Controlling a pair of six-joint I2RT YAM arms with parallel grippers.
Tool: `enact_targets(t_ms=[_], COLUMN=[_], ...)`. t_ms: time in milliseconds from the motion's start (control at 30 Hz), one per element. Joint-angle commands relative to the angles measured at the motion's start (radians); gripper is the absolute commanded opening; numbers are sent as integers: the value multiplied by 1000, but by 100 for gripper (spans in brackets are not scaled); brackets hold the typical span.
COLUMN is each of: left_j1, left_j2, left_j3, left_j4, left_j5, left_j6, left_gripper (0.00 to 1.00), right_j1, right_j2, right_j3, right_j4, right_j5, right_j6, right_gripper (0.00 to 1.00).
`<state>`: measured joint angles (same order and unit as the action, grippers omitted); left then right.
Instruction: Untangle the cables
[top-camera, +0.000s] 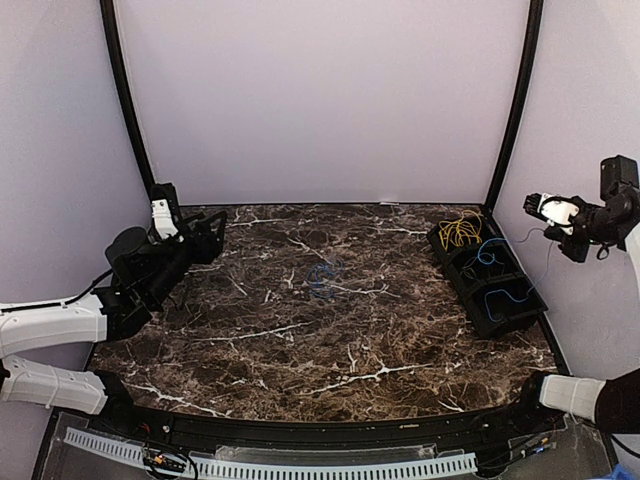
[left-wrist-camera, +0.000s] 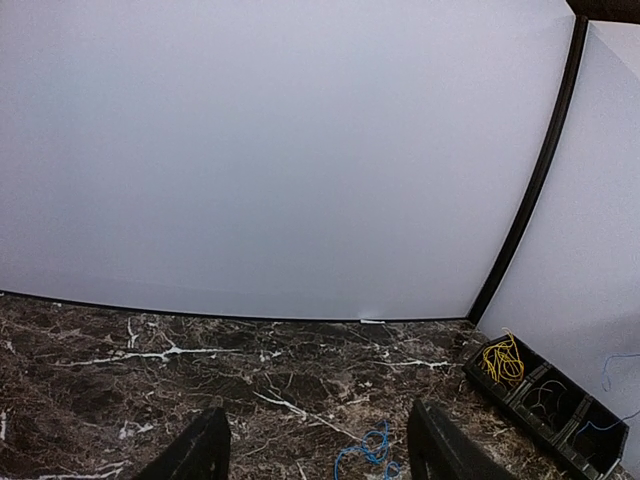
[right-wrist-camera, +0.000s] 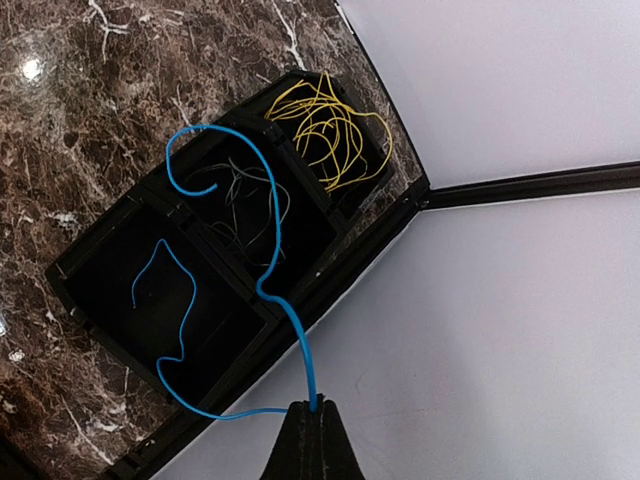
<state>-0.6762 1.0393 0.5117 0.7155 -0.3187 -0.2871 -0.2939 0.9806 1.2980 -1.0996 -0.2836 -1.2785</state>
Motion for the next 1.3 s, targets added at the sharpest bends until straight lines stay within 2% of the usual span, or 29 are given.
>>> enact_targets(t_ms=[0, 367, 733, 1000, 1167, 1267], left_j1=[3, 3, 3, 3, 3, 4], left_j2=[0, 14, 34, 89, 93, 93], left_j3=[-24, -42, -43, -16, -19, -28], left_j4=[46, 51, 53, 69, 61, 60], left_j5=[-1, -8, -10, 37, 54, 64], left_j6=[-15, -23, -32, -71, -94, -110], left_gripper=[64, 64, 64, 63, 63, 63], right_j1=[-61, -111, -112, -102, -76, -23], right_j2=[2, 40, 37, 126, 250, 296], right_j3=[-42, -210, -356, -391, -330, -349], right_j4=[11, 21, 135, 281, 271, 291], right_j5=[-1, 9, 142, 72, -4, 5], right_j6=[-98, -222, -292, -170, -62, -29], right_gripper=[0, 0, 0, 0, 0, 0])
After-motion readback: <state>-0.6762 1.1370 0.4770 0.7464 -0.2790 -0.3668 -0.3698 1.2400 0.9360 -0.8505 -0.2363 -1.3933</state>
